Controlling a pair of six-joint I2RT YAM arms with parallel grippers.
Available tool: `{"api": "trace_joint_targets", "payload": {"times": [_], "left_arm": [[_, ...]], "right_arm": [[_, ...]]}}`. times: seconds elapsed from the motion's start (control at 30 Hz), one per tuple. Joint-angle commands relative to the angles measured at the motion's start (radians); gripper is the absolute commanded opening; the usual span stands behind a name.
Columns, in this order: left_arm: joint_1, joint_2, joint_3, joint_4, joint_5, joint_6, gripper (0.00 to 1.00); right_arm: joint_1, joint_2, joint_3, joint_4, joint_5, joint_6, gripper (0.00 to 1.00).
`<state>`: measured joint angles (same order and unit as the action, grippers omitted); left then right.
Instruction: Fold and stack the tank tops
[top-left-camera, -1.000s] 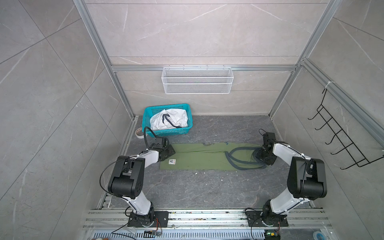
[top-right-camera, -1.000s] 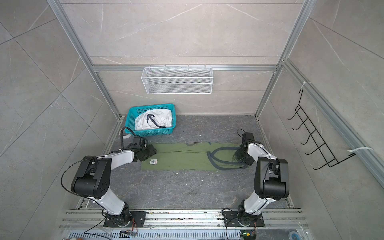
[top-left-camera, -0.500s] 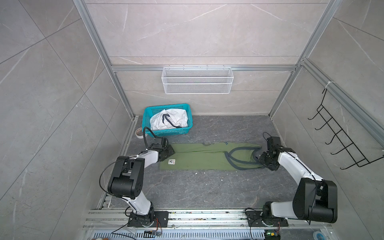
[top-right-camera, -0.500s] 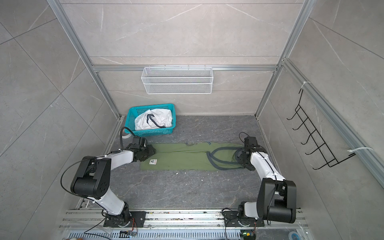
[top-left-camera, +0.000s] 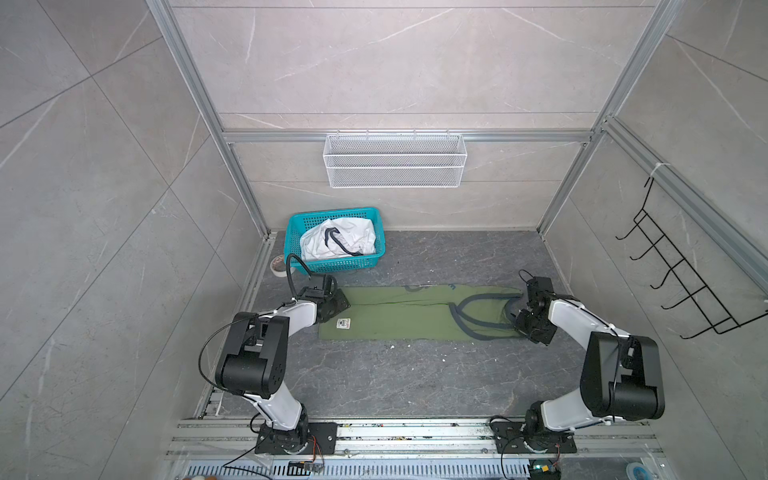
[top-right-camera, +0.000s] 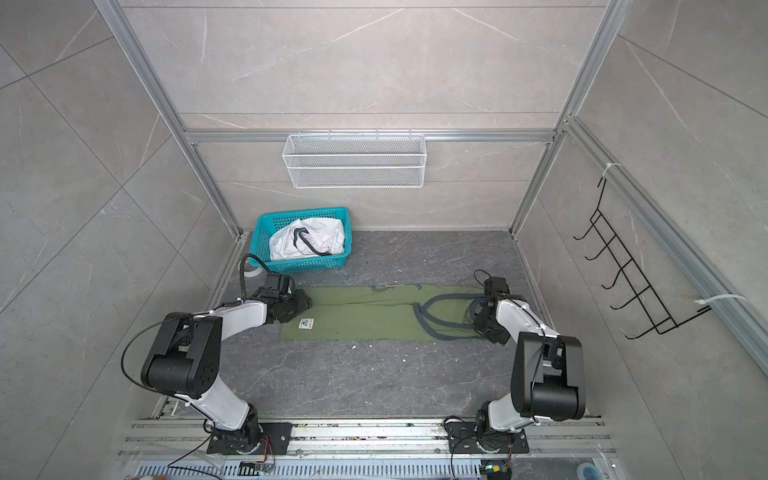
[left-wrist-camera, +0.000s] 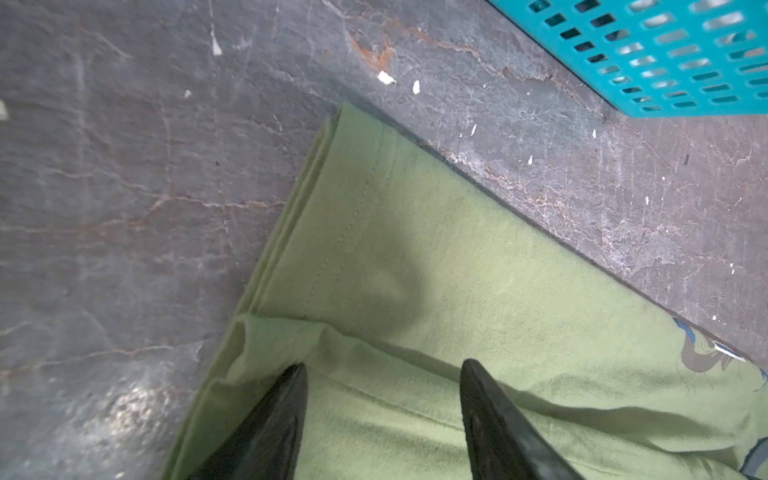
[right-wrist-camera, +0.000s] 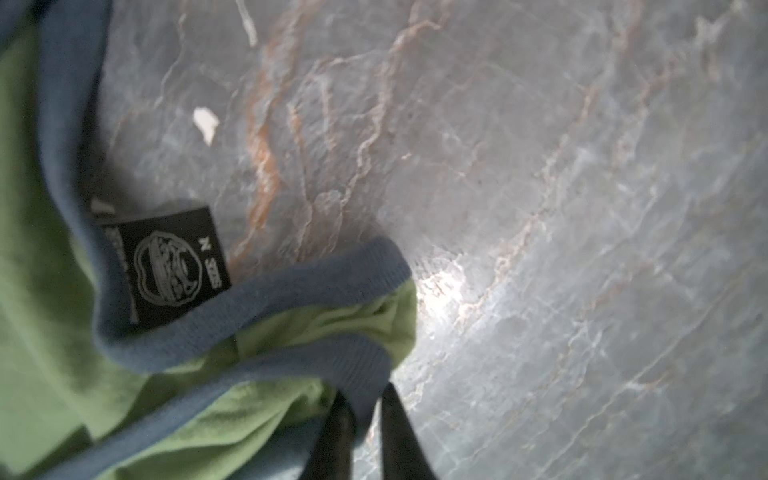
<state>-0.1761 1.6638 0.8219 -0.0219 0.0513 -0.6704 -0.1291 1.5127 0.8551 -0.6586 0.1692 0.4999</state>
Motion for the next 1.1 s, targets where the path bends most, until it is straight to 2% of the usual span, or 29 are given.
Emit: {"api": "trace_joint_targets", "payload": {"times": [0.0, 0.07, 0.2, 0.4, 0.73, 0.83, 0.93, 1.07], "left_arm": [[0.016, 0.025, -0.036, -0.111, -0.046, -0.012, 0.62], [0.015, 0.026, -0.036, -0.107, -0.041, -0.012, 0.62], [0.016, 0.024, -0.043, -0.090, -0.035, -0.015, 0.62], [0.016, 0.007, -0.055, -0.074, -0.033, -0.013, 0.62], [0.016, 0.001, -0.048, -0.067, -0.037, -0.024, 0.63], [0.015, -0.008, -0.043, -0.076, -0.047, -0.030, 0.63], [0.015, -0.027, -0.037, -0.083, -0.051, -0.034, 0.63], [0.014, -0.064, -0.003, -0.119, -0.025, -0.021, 0.63]], "right_arm": [[0.005, -0.050, 0.040, -0.042, 0.065, -0.001, 0.04], [0.005, -0.080, 0.059, -0.067, 0.084, -0.012, 0.00], [0.004, -0.062, 0.128, -0.102, 0.041, -0.023, 0.00], [0.006, 0.074, 0.262, -0.148, -0.001, -0.040, 0.00], [0.005, 0.323, 0.435, -0.210, 0.089, -0.075, 0.04], [0.006, 0.368, 0.446, -0.219, 0.152, -0.073, 0.07], [0.007, 0.380, 0.435, -0.218, 0.153, -0.072, 0.11], [0.036, 0.307, 0.388, -0.213, 0.142, -0.074, 0.30]]}}
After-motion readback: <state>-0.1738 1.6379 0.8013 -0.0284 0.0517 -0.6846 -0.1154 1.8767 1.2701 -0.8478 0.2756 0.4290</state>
